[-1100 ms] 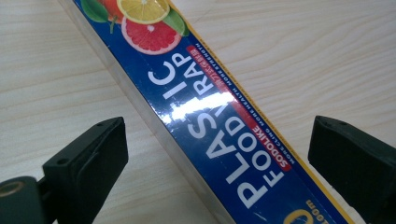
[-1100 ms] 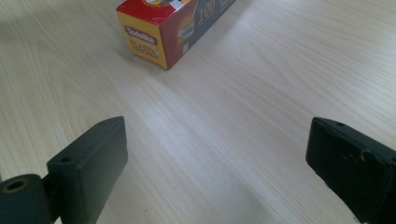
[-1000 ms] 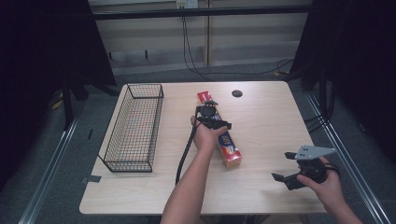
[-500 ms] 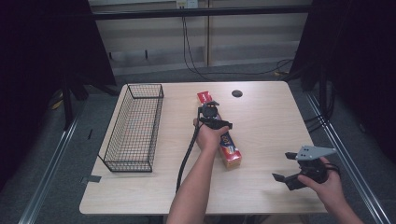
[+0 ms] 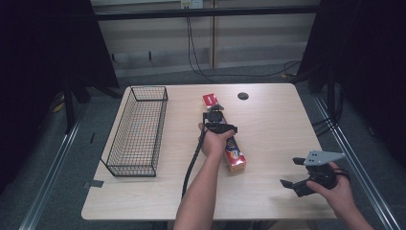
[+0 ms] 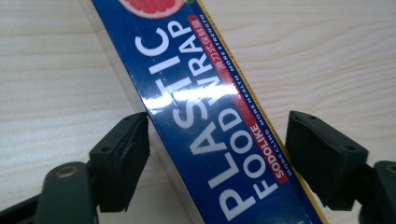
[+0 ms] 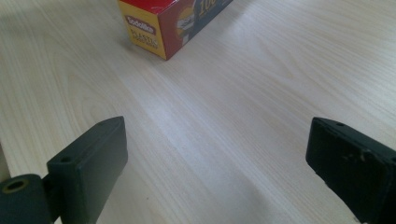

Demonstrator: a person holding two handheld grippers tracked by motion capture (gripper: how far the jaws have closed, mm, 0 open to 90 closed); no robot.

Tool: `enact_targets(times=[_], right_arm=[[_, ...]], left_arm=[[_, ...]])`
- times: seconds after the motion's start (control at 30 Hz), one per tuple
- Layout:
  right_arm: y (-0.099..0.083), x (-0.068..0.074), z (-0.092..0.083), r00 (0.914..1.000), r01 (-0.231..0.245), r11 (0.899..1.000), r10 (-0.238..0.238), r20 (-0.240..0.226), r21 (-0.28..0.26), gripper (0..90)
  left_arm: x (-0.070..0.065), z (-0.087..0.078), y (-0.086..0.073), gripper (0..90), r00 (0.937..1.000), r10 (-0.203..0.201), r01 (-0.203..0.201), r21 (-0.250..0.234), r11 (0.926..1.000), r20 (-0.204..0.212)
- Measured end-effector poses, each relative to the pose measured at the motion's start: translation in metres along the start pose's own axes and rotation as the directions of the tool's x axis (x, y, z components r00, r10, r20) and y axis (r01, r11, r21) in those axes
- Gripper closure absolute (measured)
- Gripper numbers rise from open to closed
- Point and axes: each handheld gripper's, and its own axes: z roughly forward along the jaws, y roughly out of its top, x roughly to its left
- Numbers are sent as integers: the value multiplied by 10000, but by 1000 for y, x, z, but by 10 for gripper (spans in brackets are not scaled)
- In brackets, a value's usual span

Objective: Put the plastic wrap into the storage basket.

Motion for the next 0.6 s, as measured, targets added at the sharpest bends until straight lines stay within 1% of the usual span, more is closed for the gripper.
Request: enact_targets(times=[0.03,0.07,0.1,0.23,0.27,0.33,0.37,0.4,0.47,0.5,0.53,0.6], right_arm=[[0,0,0,10000,13,10000,-13,16,-1,57],[-1,0,0,10000,-6,10000,6,12,7,57],[-1,0,0,10000,-52,10000,52,27,-5,57],[0,0,0,10000,6,10000,-6,23,-5,57],[0,0,0,10000,6,10000,-6,38,7,57],[0,0,1,10000,18,10000,-18,30,22,57],[0,0,1,10000,-9,10000,9,10,35,57],[0,0,2,10000,30,10000,-30,10,47,57],[0,1,2,10000,21,10000,-21,15,85,56],[0,1,2,10000,72,9999,-72,4,78,57],[0,2,2,10000,62,10000,-62,31,63,57],[0,2,3,9999,104,9999,-105,74,98,57]], left_arm=[[0,0,0,248,10000,0,0,0,10000,0],[0,-3,0,258,10000,20,-20,119,9999,-56],[1,-4,0,269,9999,78,-77,154,9999,-95],[6,-12,-1,320,9984,449,-435,414,9982,-330],[8,-15,-2,331,9983,463,-446,450,9980,-362],[11,-19,-4,353,9971,612,-589,492,9971,-462],[12,-21,-4,363,9970,613,-586,549,9968,-483],[15,-23,-5,371,9951,825,-788,673,9946,-546],[17,-27,-6,390,9940,869,-815,806,9934,-660],[18,-29,-6,396,9937,915,-855,890,9924,-649],[21,-31,-7,403,9941,879,-812,1007,9916,-638],[23,-34,-8,411,9931,978,-900,1146,9893,-648]])
